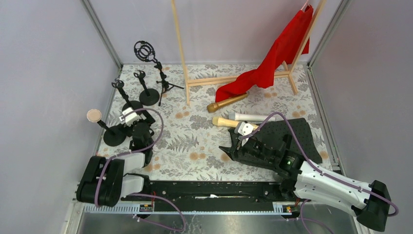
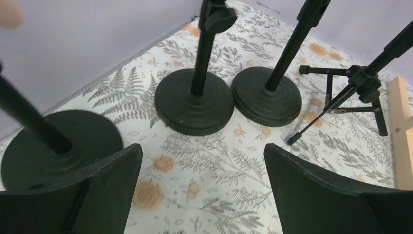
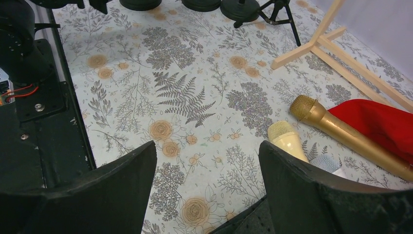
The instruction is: Attach the microphones to the stand
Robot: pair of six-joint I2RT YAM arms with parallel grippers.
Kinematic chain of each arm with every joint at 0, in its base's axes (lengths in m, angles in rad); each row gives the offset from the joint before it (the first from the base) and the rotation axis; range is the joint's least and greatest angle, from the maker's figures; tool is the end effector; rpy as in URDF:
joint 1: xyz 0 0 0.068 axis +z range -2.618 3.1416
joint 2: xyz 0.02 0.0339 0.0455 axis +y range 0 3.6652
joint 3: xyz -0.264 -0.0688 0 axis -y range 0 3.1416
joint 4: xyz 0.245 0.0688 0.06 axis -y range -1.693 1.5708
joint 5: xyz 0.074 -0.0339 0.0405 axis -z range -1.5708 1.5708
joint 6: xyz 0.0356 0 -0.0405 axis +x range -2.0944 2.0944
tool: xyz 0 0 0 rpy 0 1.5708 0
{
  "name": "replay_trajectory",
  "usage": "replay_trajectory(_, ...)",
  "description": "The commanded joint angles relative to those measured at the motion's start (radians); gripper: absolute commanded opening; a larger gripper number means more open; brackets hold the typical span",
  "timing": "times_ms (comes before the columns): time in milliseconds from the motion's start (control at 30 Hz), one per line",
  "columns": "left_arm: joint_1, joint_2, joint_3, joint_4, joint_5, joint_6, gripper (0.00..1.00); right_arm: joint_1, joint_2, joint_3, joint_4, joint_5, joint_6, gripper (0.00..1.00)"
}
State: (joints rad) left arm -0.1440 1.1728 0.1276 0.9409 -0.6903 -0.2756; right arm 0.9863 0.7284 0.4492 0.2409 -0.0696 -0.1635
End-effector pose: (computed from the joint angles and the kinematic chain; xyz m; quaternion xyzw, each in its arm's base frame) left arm 0.1947 -0.0053 0.1645 -0.2719 0.6828 0.1147 0.6684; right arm 0.0997 0.1552 0.2752 -0.4118 0.5912 0.3001 0.6252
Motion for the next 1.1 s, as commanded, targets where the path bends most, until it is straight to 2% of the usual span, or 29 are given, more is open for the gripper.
replay_trajectory(0,0.009,0.093,0.107,0.203,0.002,0.118,0.99,-0.003,-0.010,-0.001,0.017,0.035,-0.001,0.83)
replay_trajectory(100,0.019,0.208,0.141,0.348,-0.028,0.196,0.99,-0.003,-0.002,0.000,0.020,0.037,-0.010,0.83)
replay_trajectory(400,0.078,0.380,0.289,0.338,-0.012,0.181,0.99,-0.003,0.060,0.023,0.015,0.045,-0.061,0.84)
replay_trajectory(767,0.086,0.489,0.439,0.320,-0.103,0.299,0.99,-0.003,0.130,0.051,0.033,0.048,-0.075,0.84)
replay_trajectory(1067,0.144,0.553,0.516,0.284,-0.036,0.279,0.98,-0.003,0.168,0.070,0.030,0.042,-0.085,0.84)
